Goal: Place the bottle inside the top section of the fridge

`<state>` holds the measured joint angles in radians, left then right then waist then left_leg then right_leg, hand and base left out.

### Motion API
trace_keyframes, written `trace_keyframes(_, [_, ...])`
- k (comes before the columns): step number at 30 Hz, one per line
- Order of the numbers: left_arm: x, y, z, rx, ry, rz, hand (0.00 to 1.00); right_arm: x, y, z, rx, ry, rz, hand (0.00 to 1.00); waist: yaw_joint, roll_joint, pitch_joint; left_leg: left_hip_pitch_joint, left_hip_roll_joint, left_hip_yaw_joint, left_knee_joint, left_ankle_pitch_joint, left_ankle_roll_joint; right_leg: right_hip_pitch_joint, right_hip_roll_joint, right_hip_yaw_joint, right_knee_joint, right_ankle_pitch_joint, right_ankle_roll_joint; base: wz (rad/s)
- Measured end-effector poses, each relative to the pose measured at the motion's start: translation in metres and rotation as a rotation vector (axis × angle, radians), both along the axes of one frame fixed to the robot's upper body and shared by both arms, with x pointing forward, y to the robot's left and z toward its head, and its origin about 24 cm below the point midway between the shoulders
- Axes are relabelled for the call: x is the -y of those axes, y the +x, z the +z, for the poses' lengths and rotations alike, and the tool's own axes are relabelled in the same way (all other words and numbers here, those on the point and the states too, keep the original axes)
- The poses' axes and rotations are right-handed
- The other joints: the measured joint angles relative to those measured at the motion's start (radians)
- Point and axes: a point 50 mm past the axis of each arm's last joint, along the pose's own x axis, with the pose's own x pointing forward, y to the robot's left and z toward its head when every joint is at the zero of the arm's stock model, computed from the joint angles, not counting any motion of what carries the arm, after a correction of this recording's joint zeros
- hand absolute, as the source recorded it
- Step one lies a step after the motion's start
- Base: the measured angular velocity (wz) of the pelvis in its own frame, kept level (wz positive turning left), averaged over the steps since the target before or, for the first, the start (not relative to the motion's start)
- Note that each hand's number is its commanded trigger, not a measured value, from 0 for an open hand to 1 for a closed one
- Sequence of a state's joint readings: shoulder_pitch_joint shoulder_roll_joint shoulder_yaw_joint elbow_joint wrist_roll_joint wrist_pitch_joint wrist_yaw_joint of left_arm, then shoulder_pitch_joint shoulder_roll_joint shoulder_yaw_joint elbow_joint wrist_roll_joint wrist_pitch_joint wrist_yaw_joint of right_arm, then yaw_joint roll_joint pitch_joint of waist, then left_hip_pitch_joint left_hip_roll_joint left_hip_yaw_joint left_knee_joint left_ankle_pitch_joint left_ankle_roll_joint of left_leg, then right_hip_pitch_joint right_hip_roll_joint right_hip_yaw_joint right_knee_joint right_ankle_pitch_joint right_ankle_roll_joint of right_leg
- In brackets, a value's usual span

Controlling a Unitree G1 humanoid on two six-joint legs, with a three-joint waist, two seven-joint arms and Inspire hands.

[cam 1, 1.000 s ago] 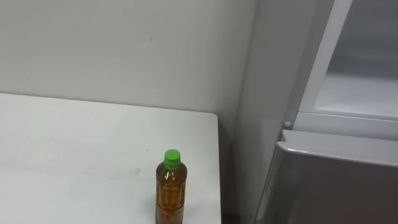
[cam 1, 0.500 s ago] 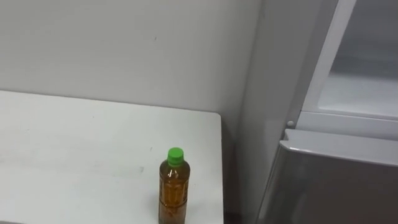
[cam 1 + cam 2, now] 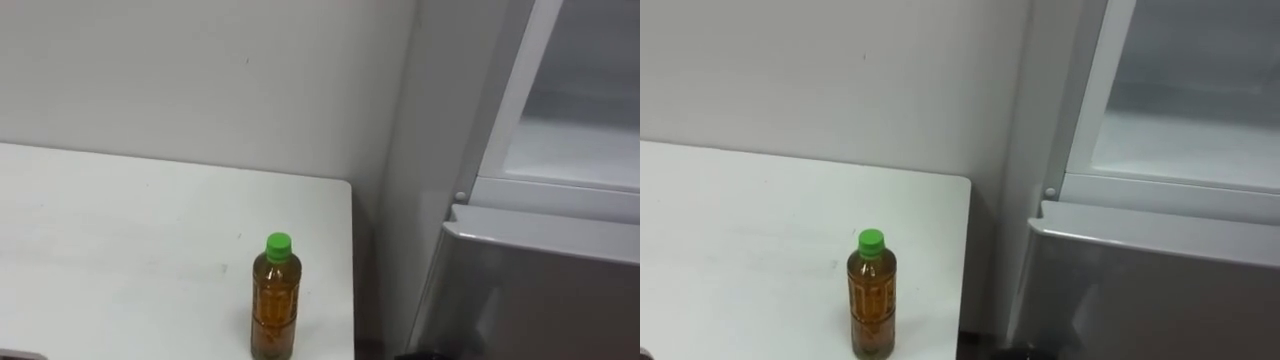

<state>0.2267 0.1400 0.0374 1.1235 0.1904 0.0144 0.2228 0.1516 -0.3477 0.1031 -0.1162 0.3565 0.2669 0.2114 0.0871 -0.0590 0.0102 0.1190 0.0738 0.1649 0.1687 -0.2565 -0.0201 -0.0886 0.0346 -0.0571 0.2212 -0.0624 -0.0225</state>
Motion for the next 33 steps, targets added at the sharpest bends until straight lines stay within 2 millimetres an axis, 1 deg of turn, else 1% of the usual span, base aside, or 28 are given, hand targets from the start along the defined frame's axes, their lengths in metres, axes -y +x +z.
trace_keyframes(3, [-0.002, 0.0, 0.0, -0.004, -0.006, -0.004, 0.0, -0.005, 0.004, 0.016, 0.069, 0.02, 0.027, 0.0, 0.0, -0.001, -0.0008, -0.001, 0.0, -0.002, 0.0, 0.0, 0.0, 0.0, 0.0, -0.001, 0.0, 0.0, 0.0, 0.0])
trace_keyframes(5, [-0.003, 0.0, 0.001, -0.003, -0.009, -0.01, 0.0, -0.018, 0.016, 0.043, 0.193, 0.115, 0.07, 0.0, 0.0, -0.003, -0.003, -0.001, 0.0, -0.002, 0.0, 0.001, -0.001, 0.001, 0.0, -0.002, -0.001, 0.0, -0.001, 0.02])
trace_keyframes(6, [-0.003, 0.0, 0.001, -0.003, -0.009, -0.011, 0.0, -0.021, 0.019, 0.051, 0.232, 0.142, 0.078, 0.0, 0.001, -0.004, -0.0041, -0.002, 0.0, -0.004, 0.0, 0.001, -0.002, 0.001, 0.0, -0.004, -0.002, 0.0, -0.001, 0.08])
trace_keyframes(7, [-0.004, 0.0, 0.001, -0.005, -0.008, -0.013, 0.0, -0.026, 0.027, 0.067, 0.324, 0.201, 0.078, 0.0, -0.001, -0.007, -0.0075, -0.001, 0.001, -0.006, 0.0, 0.001, -0.002, 0.004, 0.0, -0.007, -0.003, 0.0, -0.001, 0.08])
trace_keyframes(8, [-0.005, 0.0, 0.001, -0.006, -0.006, -0.014, 0.0, -0.03, 0.028, 0.082, 0.402, 0.26, 0.096, 0.0, 0.0, -0.006, -0.0076, 0.0, 0.002, -0.008, 0.0, 0.001, -0.002, 0.009, 0.0, -0.011, -0.007, 0.0, -0.001, 0.1])
trace_keyframes(11, [-0.007, -0.001, 0.002, -0.009, 0.002, -0.016, 0.0, -0.034, 0.033, 0.103, 0.531, 0.365, 0.091, 0.0, -0.004, -0.012, -0.0104, 0.016, 0.003, -0.029, -0.002, 0.001, -0.002, 0.043, -0.003, -0.03, -0.027, 0.0, 0.0, 0.21])
trace_keyframes(13, [-0.007, -0.001, 0.002, -0.007, 0.002, -0.016, 0.0, -0.033, 0.034, 0.109, 0.564, 0.405, 0.08, 0.0, -0.001, -0.012, -0.0103, 0.018, 0.003, -0.033, -0.003, 0.0, -0.001, 0.051, -0.004, -0.035, -0.037, 0.002, 0.001, 0.12])
trace_keyframes(15, [-0.008, -0.002, 0.002, -0.009, 0.002, -0.015, 0.0, -0.032, 0.035, 0.111, 0.576, 0.421, 0.072, 0.0, -0.001, -0.011, -0.0095, 0.018, 0.003, -0.033, -0.003, 0.0, 0.0, 0.051, -0.004, -0.035, -0.037, 0.002, 0.001, 0.02])
trace_keyframes(17, [-0.007, -0.002, 0.002, -0.01, 0.001, -0.016, 0.0, -0.032, 0.035, 0.111, 0.58, 0.437, 0.061, 0.0, -0.001, -0.005, -0.0058, 0.017, 0.003, -0.033, -0.005, 0.0, 0.0, 0.05, -0.004, -0.037, -0.037, 0.002, 0.001, 0.0])
trace_keyframes(20, [-0.006, -0.002, 0.001, -0.011, -0.001, -0.016, 0.0, -0.034, 0.035, 0.111, 0.581, 0.466, 0.056, 0.0, -0.002, 0.002, -0.0047, 0.014, 0.003, -0.033, -0.007, 0.0, -0.001, 0.046, -0.003, -0.037, -0.037, 0.002, 0.001, 0.0])
trace_keyframes(23, [-0.006, -0.001, 0.001, -0.01, -0.001, -0.023, 0.0, -0.034, 0.035, 0.111, 0.582, 0.467, 0.056, 0.0, -0.001, 0.006, -0.0068, 0.014, 0.003, -0.033, -0.008, 0.0, -0.001, 0.045, -0.003, -0.037, -0.037, 0.002, 0.001, 0.0])
trace_keyframes(33, [-0.004, -0.001, 0.001, -0.018, 0.002, -0.05, 0.0, -0.033, 0.035, 0.113, 0.598, 0.468, 0.038, 0.0, 0.0, 0.004, -0.0086, 0.013, 0.003, -0.035, -0.006, 0.0, -0.001, 0.046, -0.004, -0.04, -0.036, 0.002, 0.001, 0.0])
